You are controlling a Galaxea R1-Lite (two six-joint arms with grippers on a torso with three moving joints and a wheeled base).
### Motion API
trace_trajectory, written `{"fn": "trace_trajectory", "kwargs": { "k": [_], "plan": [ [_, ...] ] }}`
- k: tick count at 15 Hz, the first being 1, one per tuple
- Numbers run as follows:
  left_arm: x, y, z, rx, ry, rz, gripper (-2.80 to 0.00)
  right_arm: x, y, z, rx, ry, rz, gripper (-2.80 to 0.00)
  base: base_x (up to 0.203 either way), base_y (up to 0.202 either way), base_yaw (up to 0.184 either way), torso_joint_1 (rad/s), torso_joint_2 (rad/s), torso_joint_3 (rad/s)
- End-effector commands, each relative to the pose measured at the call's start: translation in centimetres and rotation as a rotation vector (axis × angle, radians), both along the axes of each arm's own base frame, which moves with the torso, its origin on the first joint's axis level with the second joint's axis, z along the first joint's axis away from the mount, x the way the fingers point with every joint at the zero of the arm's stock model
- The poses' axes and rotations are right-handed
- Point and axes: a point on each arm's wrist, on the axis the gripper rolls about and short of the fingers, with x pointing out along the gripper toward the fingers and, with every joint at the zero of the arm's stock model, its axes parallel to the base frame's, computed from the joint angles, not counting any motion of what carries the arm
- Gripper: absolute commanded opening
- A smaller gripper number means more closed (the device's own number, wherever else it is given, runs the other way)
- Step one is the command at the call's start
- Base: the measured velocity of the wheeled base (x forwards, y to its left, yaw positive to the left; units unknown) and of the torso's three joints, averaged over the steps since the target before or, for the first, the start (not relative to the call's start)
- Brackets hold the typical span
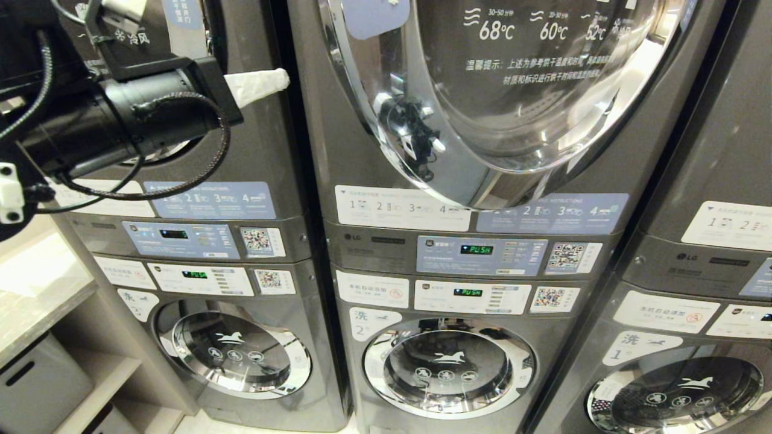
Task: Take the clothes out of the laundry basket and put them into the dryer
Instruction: Open the dryer
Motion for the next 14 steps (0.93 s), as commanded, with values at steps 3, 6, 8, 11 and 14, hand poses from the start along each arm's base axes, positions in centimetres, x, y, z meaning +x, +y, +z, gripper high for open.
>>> {"fn": "trace_trajectory", "kwargs": {
  "k": [3, 6, 8, 11, 14],
  "plan": [
    [0.7, -2.7, -0.2, 0.031, -0.037, -0.035, -2.80, 0.0, 0.0, 0.0, 0.006, 0.000, -0.001, -2.80, 0.000, 0.000, 0.000, 0.000, 0.00, 0.000],
    [0.9, -4.2, 0.2, 0.028, -0.058, -0.070, -2.80, 0.0, 0.0, 0.0, 0.008, 0.000, -0.001, -2.80, 0.000, 0.000, 0.000, 0.000, 0.00, 0.000],
    [1.2, -4.7, 0.2, 0.035, -0.071, -0.059, -2.80, 0.0, 0.0, 0.0, 0.010, 0.000, -0.001, -2.80, 0.000, 0.000, 0.000, 0.000, 0.00, 0.000],
    [1.0, -5.9, 0.7, 0.024, -0.087, -0.076, -2.80, 0.0, 0.0, 0.0, 0.010, 0.000, -0.002, -2.80, 0.000, 0.000, 0.000, 0.000, 0.00, 0.000],
    [-0.3, -6.7, 1.4, 0.014, -0.104, -0.110, -2.80, 0.0, 0.0, 0.0, 0.010, 0.000, -0.002, -2.80, 0.000, 0.000, 0.000, 0.000, 0.00, 0.000]
  ]
}}
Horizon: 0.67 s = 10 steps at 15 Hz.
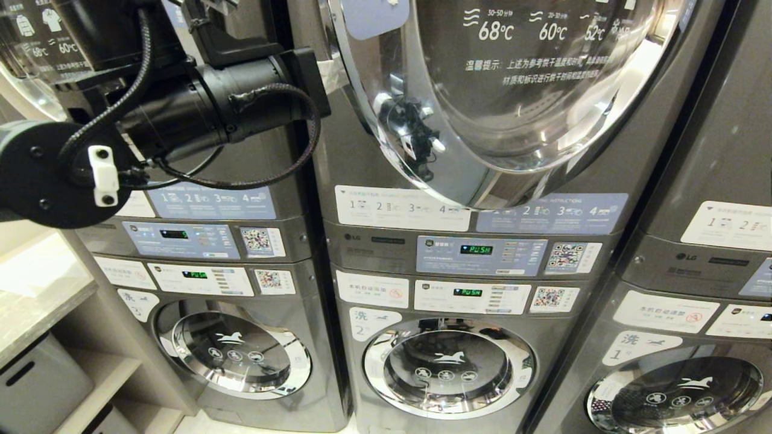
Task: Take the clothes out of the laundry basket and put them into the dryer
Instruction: Open the dryer
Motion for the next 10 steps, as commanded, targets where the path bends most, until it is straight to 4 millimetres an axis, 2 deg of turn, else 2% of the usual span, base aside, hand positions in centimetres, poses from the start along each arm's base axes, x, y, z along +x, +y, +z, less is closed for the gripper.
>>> {"fn": "trace_trajectory", "kwargs": {
  "k": [1, 6, 8, 10],
  "plan": [
    [-1.2, -0.1, 0.9, -0.015, -0.023, -0.016, -2.80, 0.0, 0.0, 0.0, 0.000, 0.001, 0.001, -2.80, 0.000, 0.000, 0.000, 0.000, 0.00, 0.000],
    [-5.8, 0.8, 3.1, 0.000, -0.055, -0.053, -2.80, 0.0, 0.0, 0.0, -0.003, 0.001, 0.001, -2.80, 0.000, 0.000, 0.000, 0.000, 0.00, 0.000],
    [-7.8, 0.9, 2.8, 0.029, -0.046, -0.088, -2.80, 0.0, 0.0, 0.0, -0.002, 0.001, 0.001, -2.80, 0.000, 0.000, 0.000, 0.000, 0.00, 0.000],
    [-9.2, 0.0, 2.2, 0.044, -0.033, -0.142, -2.80, 0.0, 0.0, 0.0, -0.002, 0.001, 0.001, -2.80, 0.000, 0.000, 0.000, 0.000, 0.00, 0.000]
  ]
}}
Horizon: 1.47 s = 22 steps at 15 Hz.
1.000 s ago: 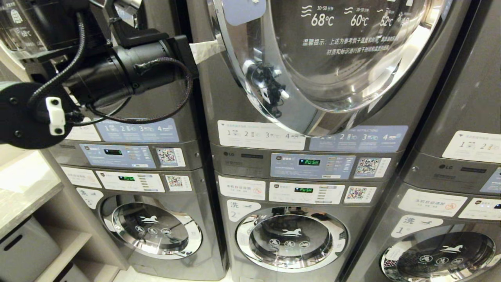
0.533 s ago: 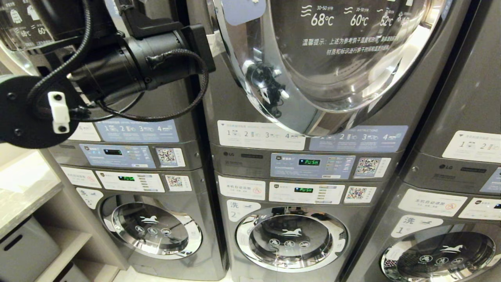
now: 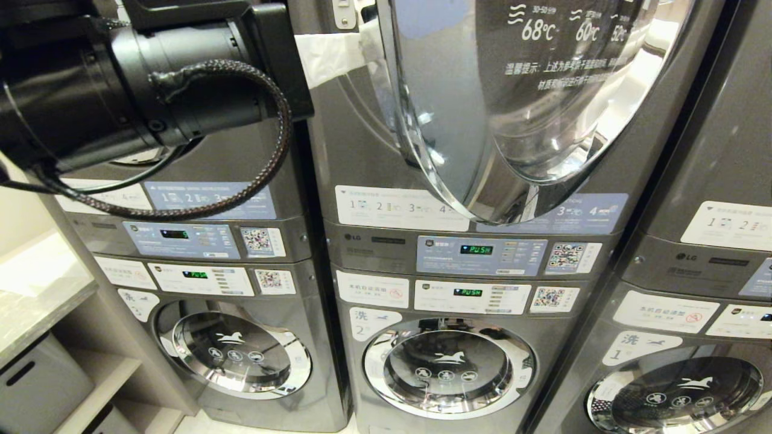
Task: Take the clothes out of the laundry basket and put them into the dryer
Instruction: Open the dryer
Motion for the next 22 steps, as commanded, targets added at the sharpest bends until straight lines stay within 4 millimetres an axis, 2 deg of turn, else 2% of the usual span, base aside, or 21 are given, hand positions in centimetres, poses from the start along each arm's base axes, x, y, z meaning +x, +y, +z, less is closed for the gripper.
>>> {"fn": "trace_trajectory", "kwargs": {
  "k": [1, 8, 13, 19, 22],
  "plan": [
    [-1.7, -0.1, 0.4, -0.004, -0.019, -0.043, -2.80, 0.0, 0.0, 0.0, 0.000, 0.000, 0.000, -2.80, 0.000, 0.000, 0.000, 0.000, 0.00, 0.000],
    [-2.0, -3.4, -0.6, 0.041, -0.009, -0.109, -2.80, 0.0, 0.0, 0.0, 0.016, 0.001, -0.015, -2.80, 0.000, 0.000, 0.000, 0.000, 0.00, 0.000],
    [-1.8, -8.1, 0.3, 0.015, -0.032, -0.184, -2.80, 0.0, 0.0, 0.0, 0.016, 0.001, -0.015, -2.80, 0.000, 0.000, 0.000, 0.000, 0.00, 0.000],
    [-5.0, -13.1, -0.3, 0.015, -0.026, -0.323, -2.80, 0.0, 0.0, 0.0, 0.016, 0.001, -0.015, -2.80, 0.000, 0.000, 0.000, 0.000, 0.00, 0.000],
    [-6.6, -14.6, -0.2, 0.003, -0.026, -0.353, -2.80, 0.0, 0.0, 0.0, 0.016, 0.001, -0.015, -2.80, 0.000, 0.000, 0.000, 0.000, 0.00, 0.000]
  ]
}}
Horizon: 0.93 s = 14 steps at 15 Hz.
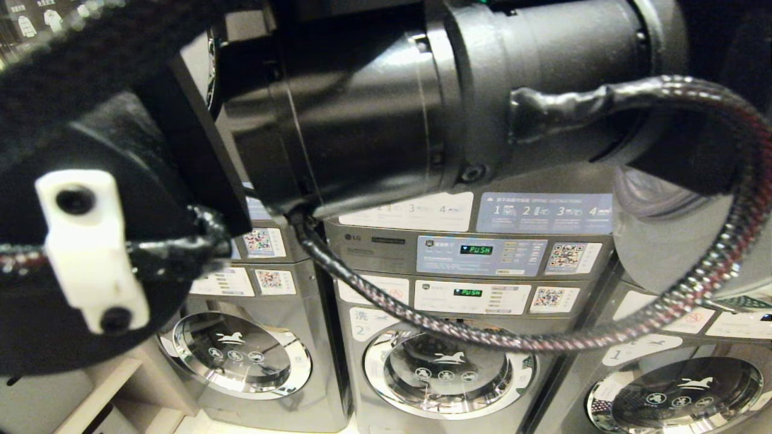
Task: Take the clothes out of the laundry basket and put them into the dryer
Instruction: Open the dryer
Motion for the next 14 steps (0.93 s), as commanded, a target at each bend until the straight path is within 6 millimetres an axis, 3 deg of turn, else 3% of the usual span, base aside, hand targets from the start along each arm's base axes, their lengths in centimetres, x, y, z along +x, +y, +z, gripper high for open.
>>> {"fn": "trace_trajectory", "kwargs": {
  "k": [1, 4, 8, 11, 14],
  "plan": [
    [-0.3, -0.7, -0.4, 0.006, 0.005, -0.010, -2.80, 0.0, 0.0, 0.0, -0.001, 0.000, 0.001, -2.80, 0.000, 0.000, 0.000, 0.000, 0.00, 0.000],
    [0.1, 0.0, 0.1, -0.011, 0.012, 0.077, -2.80, 0.0, 0.0, 0.0, 0.000, 0.000, 0.001, -2.80, 0.000, 0.000, 0.000, 0.000, 0.00, 0.000],
    [3.2, 3.0, 0.7, -0.033, 0.014, 0.250, -2.80, 0.0, 0.0, 0.0, 0.001, 0.000, 0.001, -2.80, 0.000, 0.000, 0.000, 0.000, 0.00, 0.000],
    [5.5, 8.6, -0.1, 0.004, 0.031, 0.399, -2.80, 0.0, 0.0, 0.0, 0.001, 0.000, 0.001, -2.80, 0.000, 0.000, 0.000, 0.000, 0.00, 0.000],
    [6.4, 17.1, -3.1, 0.083, 0.090, 0.625, -2.80, 0.0, 0.0, 0.0, 0.001, 0.000, 0.001, -2.80, 0.000, 0.000, 0.000, 0.000, 0.00, 0.000]
  ]
}}
